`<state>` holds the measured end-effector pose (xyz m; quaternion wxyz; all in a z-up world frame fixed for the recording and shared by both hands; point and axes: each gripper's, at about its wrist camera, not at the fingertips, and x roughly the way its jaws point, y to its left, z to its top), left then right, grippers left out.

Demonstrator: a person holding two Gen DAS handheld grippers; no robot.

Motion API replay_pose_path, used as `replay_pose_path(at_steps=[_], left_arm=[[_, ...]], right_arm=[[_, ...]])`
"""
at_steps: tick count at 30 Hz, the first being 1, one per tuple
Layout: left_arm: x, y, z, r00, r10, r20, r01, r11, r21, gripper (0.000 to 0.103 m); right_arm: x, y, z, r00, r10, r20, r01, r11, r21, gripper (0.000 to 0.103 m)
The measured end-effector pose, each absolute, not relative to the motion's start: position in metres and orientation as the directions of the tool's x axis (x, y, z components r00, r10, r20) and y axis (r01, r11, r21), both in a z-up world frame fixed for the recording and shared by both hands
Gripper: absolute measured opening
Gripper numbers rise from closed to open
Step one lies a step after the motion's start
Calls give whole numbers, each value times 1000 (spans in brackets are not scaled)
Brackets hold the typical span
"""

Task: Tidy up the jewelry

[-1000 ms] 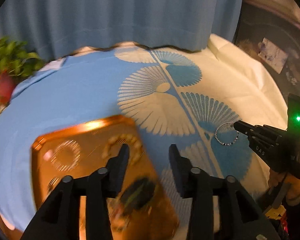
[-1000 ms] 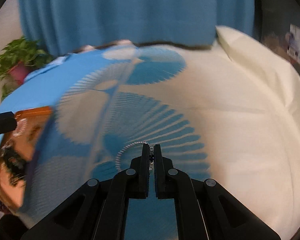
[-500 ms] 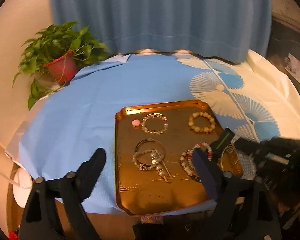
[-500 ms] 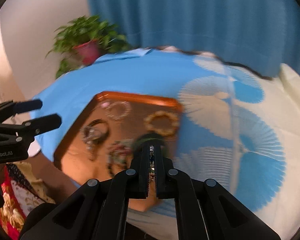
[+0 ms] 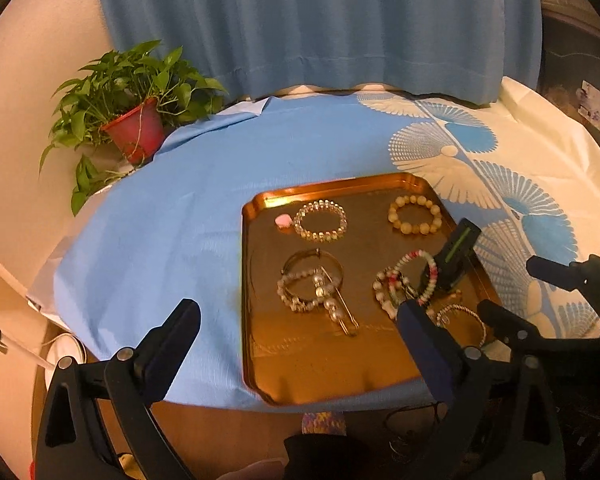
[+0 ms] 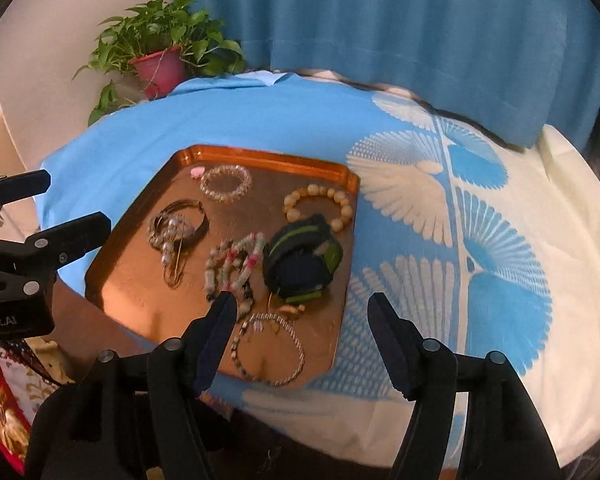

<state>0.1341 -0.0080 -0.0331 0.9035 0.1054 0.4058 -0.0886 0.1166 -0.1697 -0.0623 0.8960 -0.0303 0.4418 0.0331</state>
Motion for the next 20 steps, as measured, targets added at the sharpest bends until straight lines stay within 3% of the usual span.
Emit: replay_pose_path(at_steps=[20], left_arm=[[102,1,-38,641,-61,-765,217,971,105,98]], right_arm=[[79,-163,-52,598,23,-801,-59,998,-16,69]])
